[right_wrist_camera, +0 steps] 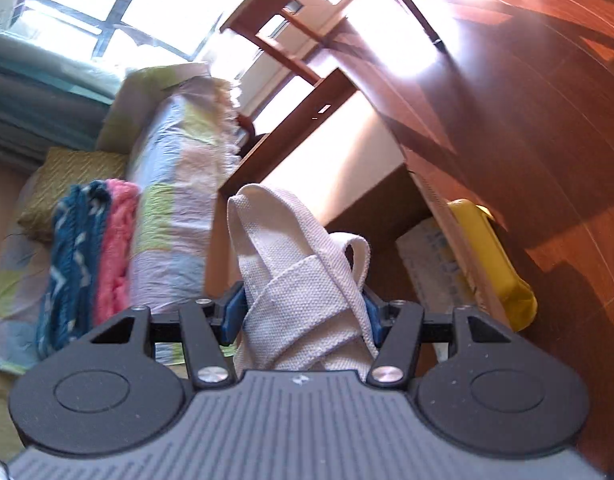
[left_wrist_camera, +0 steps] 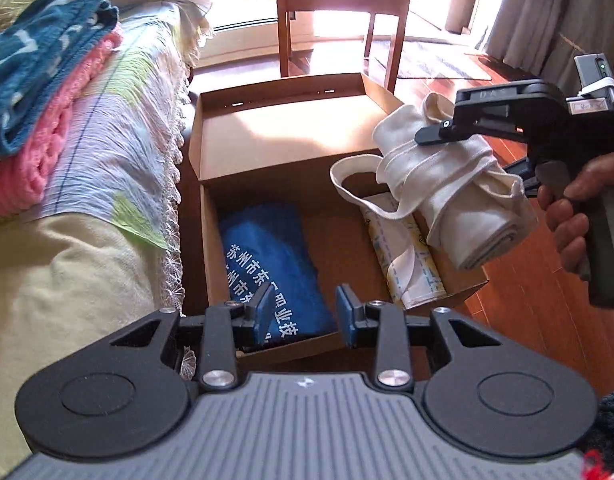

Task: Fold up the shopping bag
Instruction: 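Lower the wrapped bag into the cardboard box beside the blue cloth with the right gripper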

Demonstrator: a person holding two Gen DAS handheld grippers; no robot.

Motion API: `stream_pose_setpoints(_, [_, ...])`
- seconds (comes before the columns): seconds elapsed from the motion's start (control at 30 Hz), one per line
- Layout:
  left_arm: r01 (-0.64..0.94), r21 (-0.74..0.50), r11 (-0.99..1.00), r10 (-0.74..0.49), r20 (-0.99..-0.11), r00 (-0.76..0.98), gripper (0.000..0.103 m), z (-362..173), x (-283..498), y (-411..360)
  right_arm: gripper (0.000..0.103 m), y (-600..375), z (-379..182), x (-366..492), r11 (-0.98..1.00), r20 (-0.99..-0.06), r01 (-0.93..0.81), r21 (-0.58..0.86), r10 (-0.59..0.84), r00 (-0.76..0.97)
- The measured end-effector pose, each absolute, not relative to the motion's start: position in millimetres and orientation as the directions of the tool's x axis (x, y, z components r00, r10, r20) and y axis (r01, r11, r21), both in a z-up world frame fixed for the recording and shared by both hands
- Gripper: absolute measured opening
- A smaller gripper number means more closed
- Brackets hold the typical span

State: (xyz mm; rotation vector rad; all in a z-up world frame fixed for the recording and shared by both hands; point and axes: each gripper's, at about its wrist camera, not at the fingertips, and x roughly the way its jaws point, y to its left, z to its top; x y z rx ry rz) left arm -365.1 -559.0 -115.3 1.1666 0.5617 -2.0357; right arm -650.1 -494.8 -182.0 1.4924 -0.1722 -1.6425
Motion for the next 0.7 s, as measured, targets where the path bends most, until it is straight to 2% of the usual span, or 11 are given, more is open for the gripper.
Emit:
stream_pose_setpoints(0.1, [0.738, -0.020, -0.674, -0.337, -0.881, -0.332, 0.040, -137.4, -370.4, -585.5, 0.054, -511.2, -204.1, -631.5, -0.646, -0.784, 0.542, 0.537, -0.620, 0.038])
stream_pose_setpoints(0.43, [0.688, -0.080, -0.721, -0.231, -0.909, -0.348, 0.040, -201.0, -376.0, -634.9, 0.054, -562.5, -268.1, -594.4, -0.698, -0.861, 0.579, 0.421, -0.509, 0.012])
stream_pose_setpoints(0.7, [0.679, -0.119, -0.725, -0.176, -0.921, -0.349, 0.040, -235.2, -382.7, -640.3, 0.054, -569.4, -299.5, -595.6, -0.758, -0.866, 0.456, 0.467, -0.495, 0.064])
